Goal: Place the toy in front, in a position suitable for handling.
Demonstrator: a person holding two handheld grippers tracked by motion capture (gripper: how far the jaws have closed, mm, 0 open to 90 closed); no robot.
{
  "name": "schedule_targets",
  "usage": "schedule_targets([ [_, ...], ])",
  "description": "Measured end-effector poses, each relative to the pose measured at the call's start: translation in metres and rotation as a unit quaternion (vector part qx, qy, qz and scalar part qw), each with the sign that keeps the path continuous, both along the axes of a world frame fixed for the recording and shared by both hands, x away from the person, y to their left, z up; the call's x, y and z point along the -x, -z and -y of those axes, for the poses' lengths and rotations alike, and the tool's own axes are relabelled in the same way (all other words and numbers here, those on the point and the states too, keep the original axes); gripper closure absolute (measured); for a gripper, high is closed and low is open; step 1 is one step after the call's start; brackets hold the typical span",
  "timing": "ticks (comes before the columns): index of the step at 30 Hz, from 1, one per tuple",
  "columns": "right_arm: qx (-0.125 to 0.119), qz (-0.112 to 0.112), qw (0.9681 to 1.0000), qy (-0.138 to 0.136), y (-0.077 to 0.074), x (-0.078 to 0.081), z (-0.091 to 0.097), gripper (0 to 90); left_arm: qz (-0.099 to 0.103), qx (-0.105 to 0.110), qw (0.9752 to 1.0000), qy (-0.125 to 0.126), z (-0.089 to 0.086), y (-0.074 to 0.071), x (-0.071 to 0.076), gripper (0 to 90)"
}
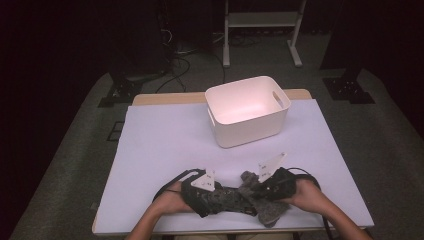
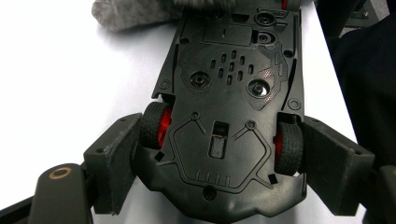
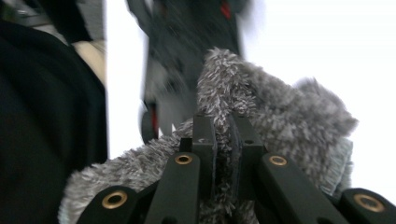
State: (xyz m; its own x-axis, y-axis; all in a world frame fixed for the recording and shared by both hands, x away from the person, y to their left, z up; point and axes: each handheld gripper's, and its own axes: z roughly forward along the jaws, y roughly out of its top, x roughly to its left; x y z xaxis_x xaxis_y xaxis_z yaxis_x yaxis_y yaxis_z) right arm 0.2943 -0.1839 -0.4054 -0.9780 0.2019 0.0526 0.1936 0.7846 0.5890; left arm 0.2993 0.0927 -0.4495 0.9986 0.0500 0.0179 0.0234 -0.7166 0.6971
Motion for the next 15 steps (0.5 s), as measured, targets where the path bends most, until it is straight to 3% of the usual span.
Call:
schedule_targets([
  [1, 0.006, 0.004, 0.9997, 0.022, 0.000, -0.003, 0.014, 81.6, 0.002, -0.002, 1.0000, -0.004, 0.001, 0.001, -0.001, 20.1],
  [2, 0.006, 0.004, 0.9997, 0.022, 0.000, -0.003, 0.014, 81.6, 0.002, -0.002, 1.0000, -0.004, 0.001, 0.001, -0.001, 20.1],
  [4, -0.013, -0.002, 0.9984, 0.054, -0.002, -0.009, 0.034, 81.6, 0.010, -0.009, 0.9999, -0.009, 0.004, 0.002, -0.003, 20.1],
  [6, -0.022, 0.003, 0.9981, 0.058, -0.005, -0.012, 0.038, 81.6, 0.011, -0.009, 0.9998, -0.013, 0.006, 0.002, -0.004, 20.1],
  [9, -0.030, 0.006, 0.9980, 0.055, -0.008, -0.015, 0.035, 81.5, 0.011, 0.000, 0.9998, -0.017, 0.010, 0.000, -0.009, 20.1],
  [10, -0.034, 0.008, 0.9983, 0.047, -0.010, -0.017, 0.025, 81.5, 0.018, -0.005, 0.9996, -0.021, 0.015, -0.001, -0.011, 20.1],
  [11, -0.034, 0.008, 0.9983, 0.047, -0.010, -0.017, 0.025, 81.5, 0.018, -0.005, 0.9996, -0.021, 0.015, -0.001, -0.011, 20.1],
  [14, -0.030, 0.012, 0.9994, 0.016, -0.010, -0.020, -0.003, 81.5, 0.016, -0.006, 0.9994, -0.030, 0.018, 0.000, -0.014, 20.1],
  [15, -0.030, 0.012, 0.9994, 0.016, -0.010, -0.020, -0.003, 81.5, 0.016, -0.006, 0.9994, -0.030, 0.018, 0.000, -0.014, 20.1],
])
